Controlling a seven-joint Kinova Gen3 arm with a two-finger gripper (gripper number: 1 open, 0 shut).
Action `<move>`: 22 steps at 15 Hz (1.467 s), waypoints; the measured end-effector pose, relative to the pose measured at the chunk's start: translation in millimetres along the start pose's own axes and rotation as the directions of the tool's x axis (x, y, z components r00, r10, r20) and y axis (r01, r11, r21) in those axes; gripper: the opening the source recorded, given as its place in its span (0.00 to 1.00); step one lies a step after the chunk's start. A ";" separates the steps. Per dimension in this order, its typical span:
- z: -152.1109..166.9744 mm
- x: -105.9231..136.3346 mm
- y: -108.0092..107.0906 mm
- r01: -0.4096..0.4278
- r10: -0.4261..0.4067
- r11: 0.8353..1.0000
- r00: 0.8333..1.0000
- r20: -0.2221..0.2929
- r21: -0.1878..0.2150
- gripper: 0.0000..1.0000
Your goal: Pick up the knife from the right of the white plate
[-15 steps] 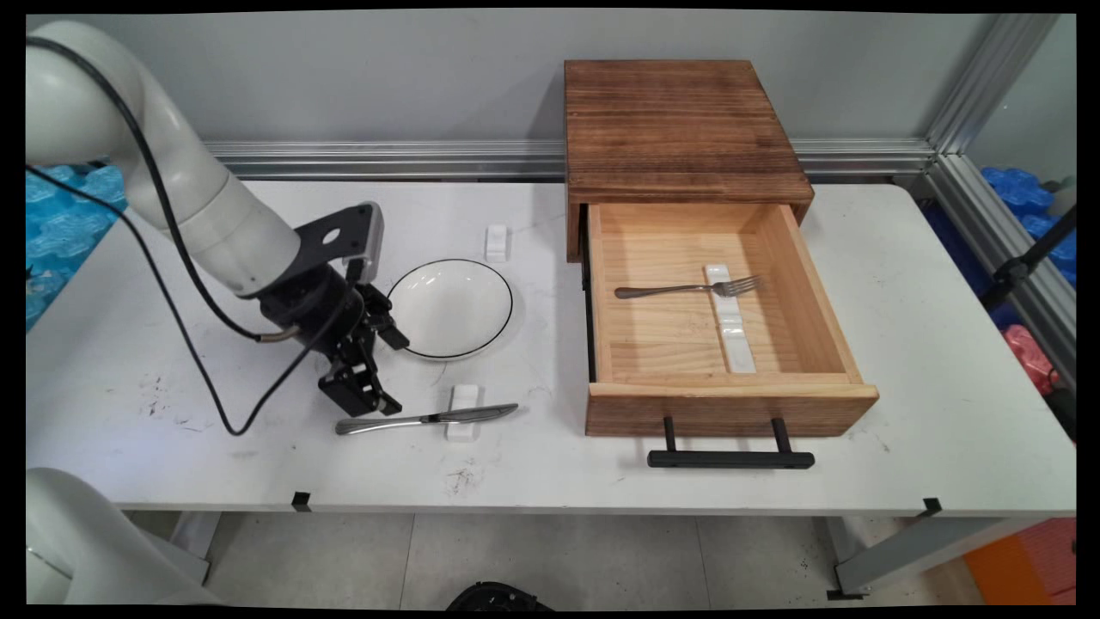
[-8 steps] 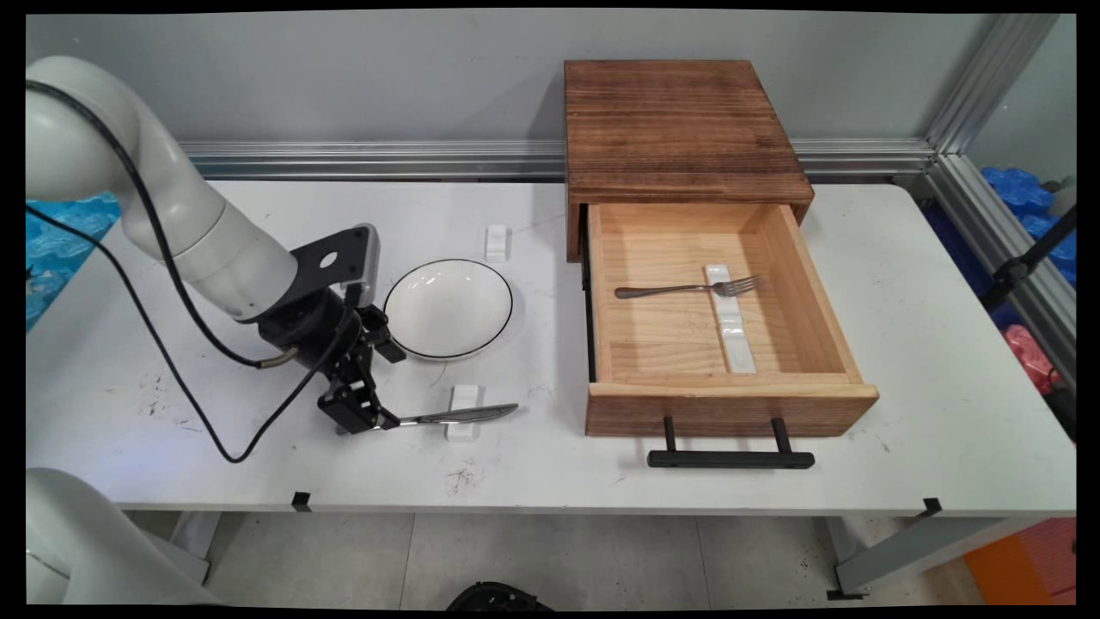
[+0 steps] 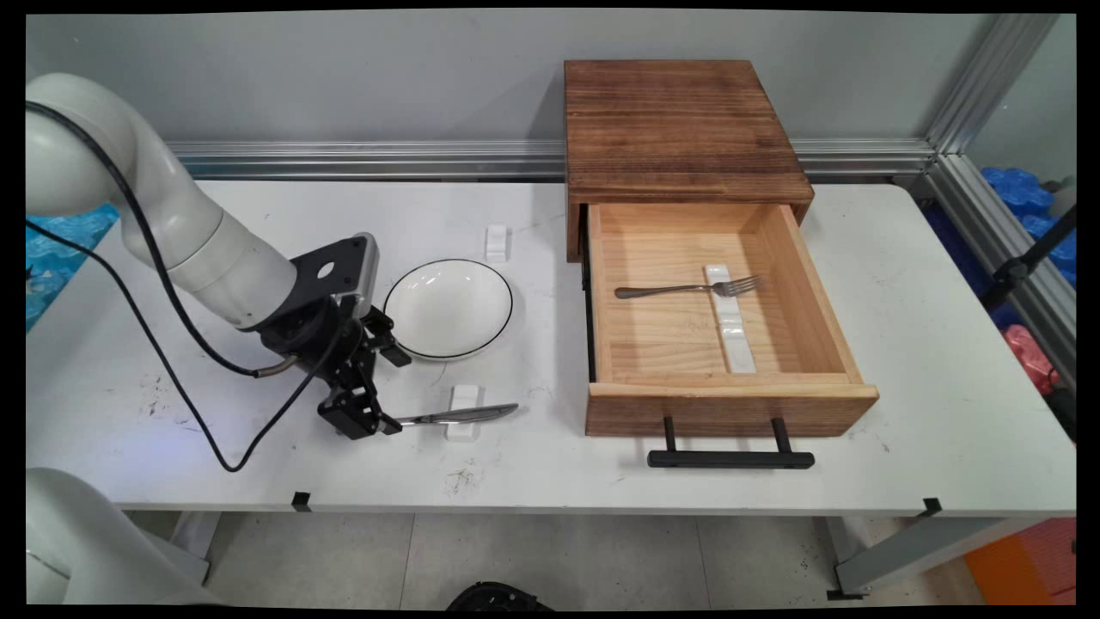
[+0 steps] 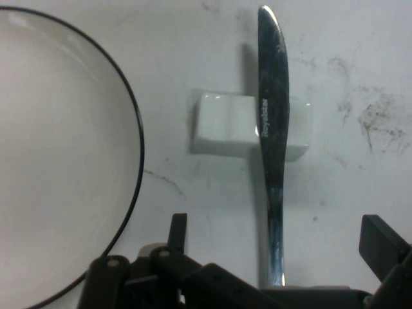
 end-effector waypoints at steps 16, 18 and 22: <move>17.8 -7.8 2.9 0.010 -0.010 1.000 1.000 -0.021 -0.001 1.00; 19.2 -8.3 3.1 0.013 -0.013 1.000 1.000 -0.021 0.000 1.00; 21.4 -10.2 3.1 0.016 -0.016 1.000 1.000 -0.019 0.000 1.00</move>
